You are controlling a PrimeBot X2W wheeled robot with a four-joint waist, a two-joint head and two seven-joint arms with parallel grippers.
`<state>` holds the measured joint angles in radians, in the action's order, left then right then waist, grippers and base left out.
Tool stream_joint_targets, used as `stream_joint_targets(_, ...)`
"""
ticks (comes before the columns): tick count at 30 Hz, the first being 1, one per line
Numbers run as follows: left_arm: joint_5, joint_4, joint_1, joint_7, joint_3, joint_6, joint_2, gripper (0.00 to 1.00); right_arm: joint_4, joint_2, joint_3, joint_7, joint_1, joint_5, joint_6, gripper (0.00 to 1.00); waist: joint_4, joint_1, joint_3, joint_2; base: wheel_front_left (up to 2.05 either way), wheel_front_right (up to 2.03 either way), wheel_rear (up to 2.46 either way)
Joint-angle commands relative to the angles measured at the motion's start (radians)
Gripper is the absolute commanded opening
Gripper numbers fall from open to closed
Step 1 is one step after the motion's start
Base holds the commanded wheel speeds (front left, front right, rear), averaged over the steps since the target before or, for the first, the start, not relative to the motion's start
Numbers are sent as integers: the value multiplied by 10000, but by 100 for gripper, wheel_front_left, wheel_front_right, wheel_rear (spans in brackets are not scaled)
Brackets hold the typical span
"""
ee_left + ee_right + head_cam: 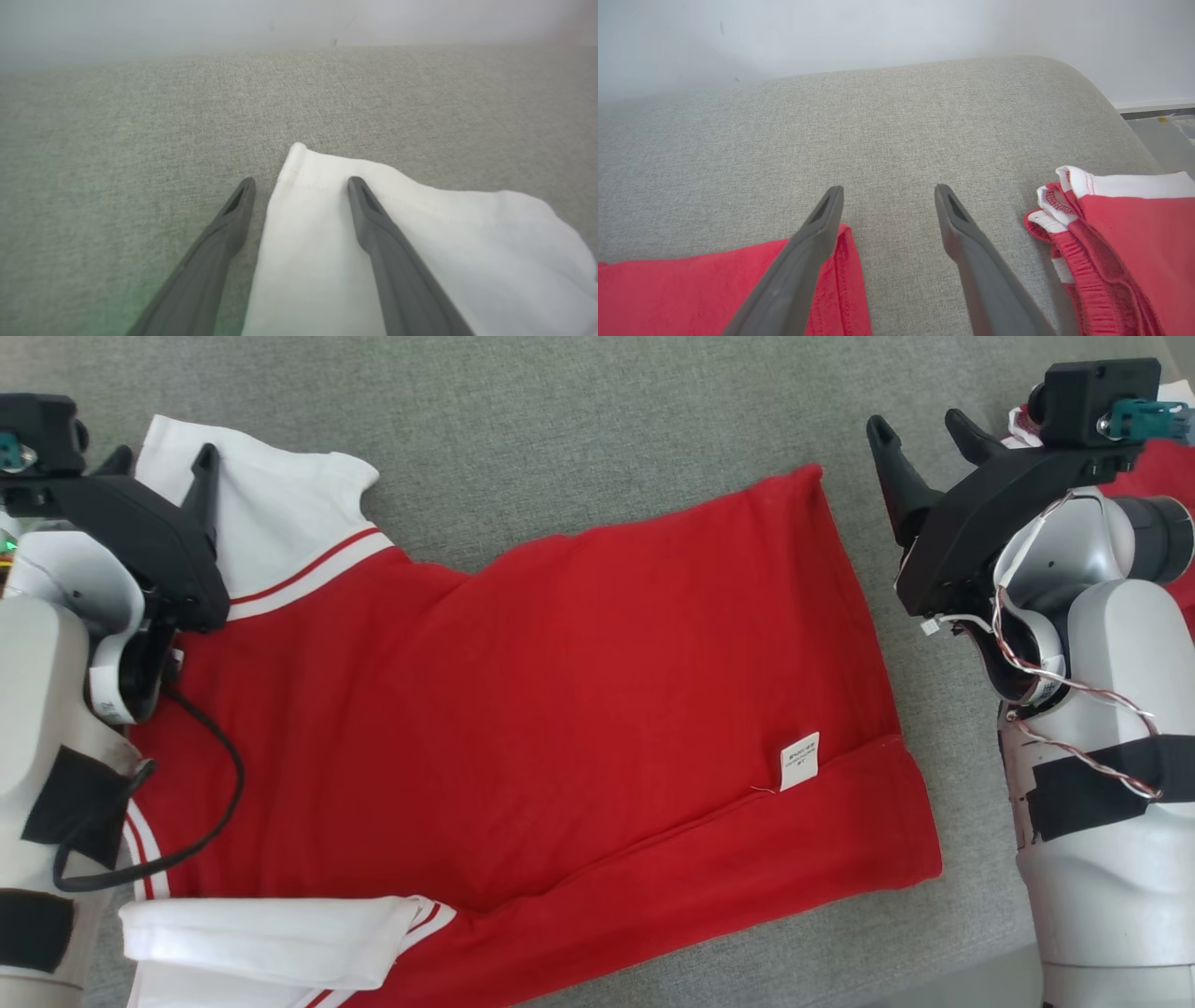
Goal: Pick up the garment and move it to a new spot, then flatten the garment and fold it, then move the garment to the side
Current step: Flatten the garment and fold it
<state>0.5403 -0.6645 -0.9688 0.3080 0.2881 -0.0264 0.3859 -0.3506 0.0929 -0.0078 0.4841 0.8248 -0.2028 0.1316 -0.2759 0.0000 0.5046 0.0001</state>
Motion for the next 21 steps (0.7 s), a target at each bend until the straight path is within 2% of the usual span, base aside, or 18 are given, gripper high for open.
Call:
stream_joint_targets(1,7,-175,15,43,3,31,77,100,108,-55,58,37,-139,-159,-22,100,-52,0,62,-1,0,0,0)
stream_joint_targets(4,36,-269,-1,185,11,100,136,100,201,-125,224,264,-286,-358,-22,100,-59,0,116,-1,0,0,0)
stream_joint_targets(5,34,-273,2,222,14,105,174,95,209,-125,273,348,-305,-420,-22,100,-49,0,145,-1,0,0,0)
stream_joint_targets(7,56,-276,-2,320,24,154,226,77,181,-132,346,476,-350,-484,-24,100,-20,0,205,-1,0,0,0)
stream_joint_targets(8,69,-275,-15,417,32,173,248,75,163,-136,374,512,-347,-539,-22,100,4,0,241,-1,0,0,0)
stream_joint_targets(10,76,-265,11,527,40,187,331,75,57,-155,404,573,-326,-611,-22,100,50,0,279,-1,0,0,0)
stream_joint_targets(11,89,-252,23,561,40,184,381,79,-17,-167,416,578,-304,-652,-22,100,68,0,292,-1,0,0,0)
stream_joint_targets(13,104,-212,38,608,52,204,414,81,-215,-192,389,602,-236,-745,-22,100,109,0,308,-1,0,0,0)
stream_joint_targets(16,146,-160,66,712,86,242,382,71,-601,-191,380,687,-148,-581,-22,100,177,0,344,-1,0,0,0)
stream_joint_targets(18,252,-144,137,791,102,185,276,47,-795,-212,406,741,-89,-590,-22,100,211,0,368,-1,0,0,0)
stream_joint_targets(20,339,-113,206,813,128,140,175,6,-958,-211,460,764,-19,-545,-22,100,228,0,386,-1,0,0,0)
stream_joint_targets(21,389,-106,247,803,136,124,131,0,-1032,-206,485,764,-5,-536,-22,100,229,0,389,-1,0,0,0)
